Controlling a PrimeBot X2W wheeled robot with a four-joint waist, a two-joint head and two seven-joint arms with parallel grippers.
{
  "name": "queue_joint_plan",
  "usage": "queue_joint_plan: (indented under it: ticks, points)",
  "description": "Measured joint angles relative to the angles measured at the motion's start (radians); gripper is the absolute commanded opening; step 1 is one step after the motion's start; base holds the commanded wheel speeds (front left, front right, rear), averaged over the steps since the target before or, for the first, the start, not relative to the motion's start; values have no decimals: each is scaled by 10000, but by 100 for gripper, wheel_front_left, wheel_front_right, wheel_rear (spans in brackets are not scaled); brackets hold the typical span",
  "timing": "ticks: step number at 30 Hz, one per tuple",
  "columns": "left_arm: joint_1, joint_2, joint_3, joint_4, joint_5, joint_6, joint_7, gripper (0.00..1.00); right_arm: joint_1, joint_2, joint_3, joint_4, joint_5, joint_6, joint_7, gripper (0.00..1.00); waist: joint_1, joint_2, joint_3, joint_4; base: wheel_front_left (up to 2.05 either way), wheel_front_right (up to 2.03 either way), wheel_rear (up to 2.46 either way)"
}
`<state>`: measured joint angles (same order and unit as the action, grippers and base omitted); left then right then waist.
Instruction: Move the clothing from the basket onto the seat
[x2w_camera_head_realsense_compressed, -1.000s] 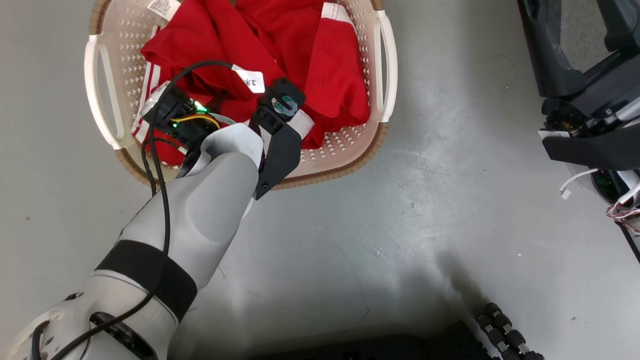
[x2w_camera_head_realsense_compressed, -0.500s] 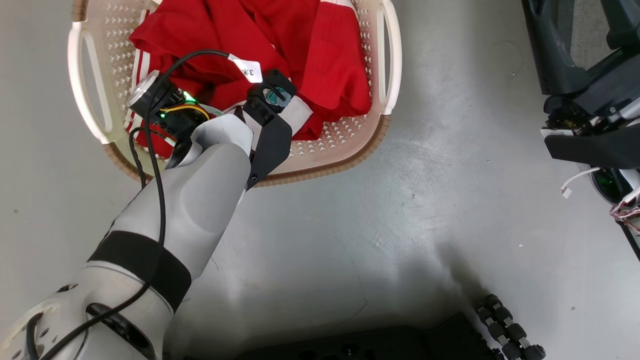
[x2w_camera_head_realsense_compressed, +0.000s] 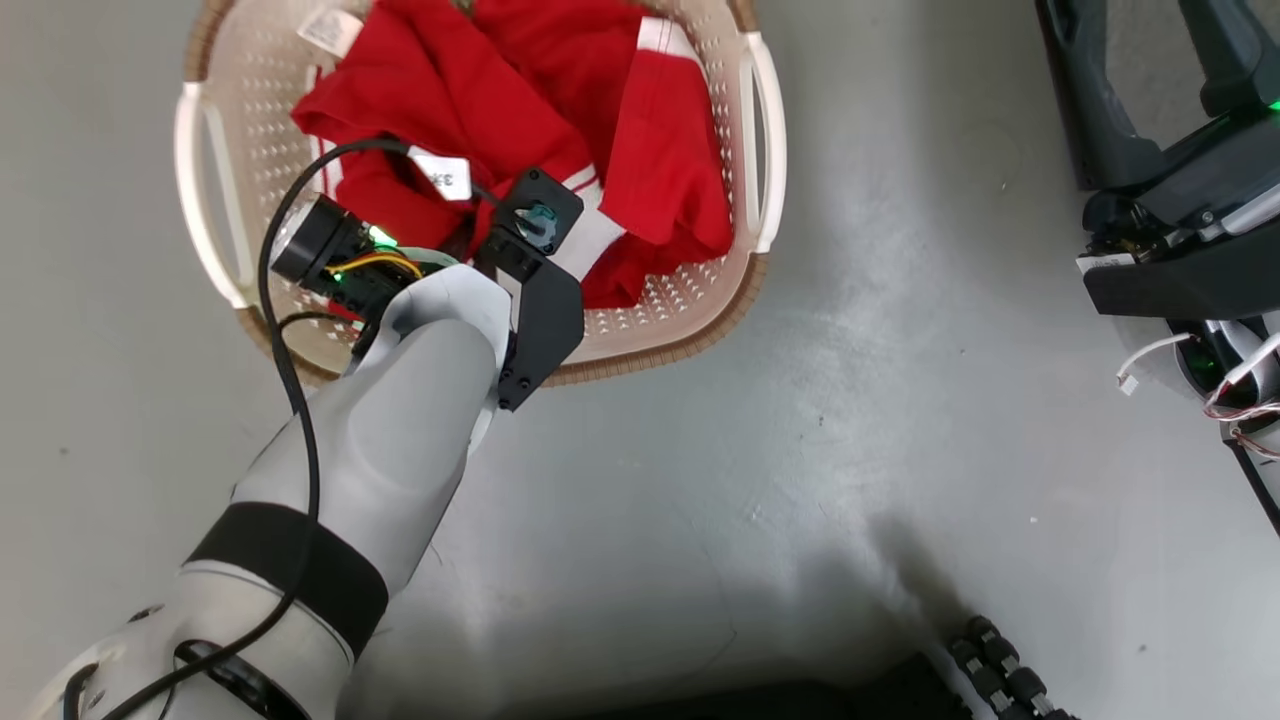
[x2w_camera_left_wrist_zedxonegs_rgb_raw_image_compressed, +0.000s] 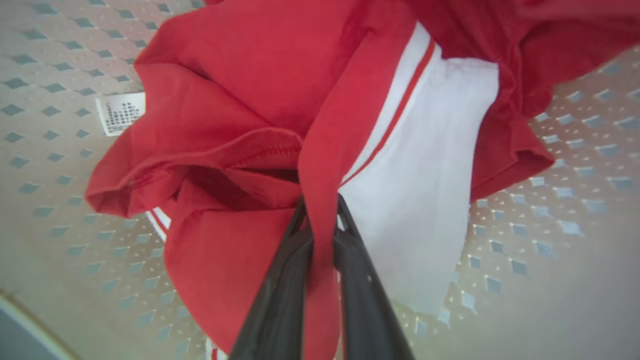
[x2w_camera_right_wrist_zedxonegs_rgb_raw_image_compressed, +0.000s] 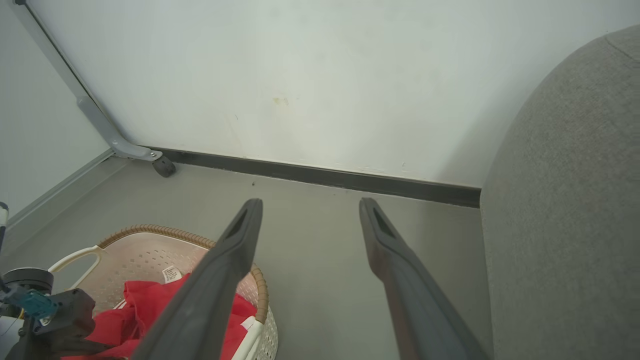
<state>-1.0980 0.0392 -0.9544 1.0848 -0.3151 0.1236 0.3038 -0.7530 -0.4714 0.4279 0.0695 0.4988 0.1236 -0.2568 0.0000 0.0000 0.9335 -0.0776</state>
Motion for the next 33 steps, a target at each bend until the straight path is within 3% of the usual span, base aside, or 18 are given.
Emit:
queue_joint_plan:
  ticks: [11, 17, 30, 33]
  points:
    - [848, -8, 765, -928, -1047, 0, -1726, 0, 282, -44, 65, 953, 136, 0, 0, 100, 0, 0, -1329, 205, 0, 0, 0]
    - [1846, -17, 1923, -1749, -2485, 0, -3060, 0, 839, -29, 109, 1515, 203, 0, 2, 100, -1, -1, -2291, 420, 0, 0, 0]
    - [3405, -27, 2270, -2180, -3267, 0, -5507, 0, 1711, 380, 242, 2408, 203, 0, 2, 100, -2, -1, -4146, 923, 0, 0, 0]
    - [3684, -31, 2343, -2213, -3471, 0, -5565, 0, 1872, 552, 261, 2652, 203, 0, 2, 100, -2, -1, -4583, 1023, 0, 0, 0]
